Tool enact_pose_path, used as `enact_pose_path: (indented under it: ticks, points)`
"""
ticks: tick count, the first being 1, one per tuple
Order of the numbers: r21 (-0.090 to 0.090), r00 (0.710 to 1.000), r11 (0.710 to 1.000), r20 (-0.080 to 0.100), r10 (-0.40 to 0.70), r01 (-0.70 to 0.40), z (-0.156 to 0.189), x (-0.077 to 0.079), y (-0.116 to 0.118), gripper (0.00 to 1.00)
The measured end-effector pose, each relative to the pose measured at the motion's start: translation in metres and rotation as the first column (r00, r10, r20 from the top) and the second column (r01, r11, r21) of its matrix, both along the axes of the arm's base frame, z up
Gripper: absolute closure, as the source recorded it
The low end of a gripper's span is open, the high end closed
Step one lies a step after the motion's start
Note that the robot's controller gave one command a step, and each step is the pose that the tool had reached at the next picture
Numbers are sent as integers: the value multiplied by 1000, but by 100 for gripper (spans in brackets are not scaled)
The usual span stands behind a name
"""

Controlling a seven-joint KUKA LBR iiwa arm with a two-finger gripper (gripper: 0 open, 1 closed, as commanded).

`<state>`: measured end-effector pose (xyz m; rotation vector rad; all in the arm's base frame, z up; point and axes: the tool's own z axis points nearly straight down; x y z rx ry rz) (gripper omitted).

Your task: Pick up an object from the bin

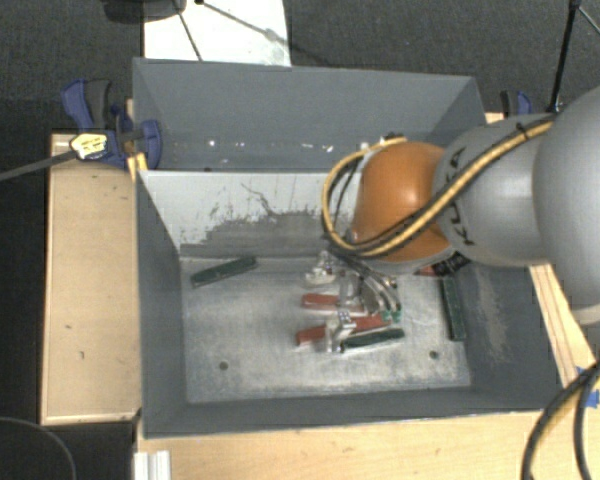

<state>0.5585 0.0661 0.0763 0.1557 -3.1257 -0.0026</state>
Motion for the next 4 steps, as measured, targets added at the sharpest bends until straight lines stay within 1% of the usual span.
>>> enact_pose_path:
  ticks: [1,2,3,4]
  points:
    - [0,1000,1000,0,-1,1,0,0,0,100]
    - [0,999,999,20,47,-47,161,-8,6,100]
    - [0,999,999,15,46,-46,159,-9,6,100]
    - [0,999,999,13,52,-52,78,-16,7,0]
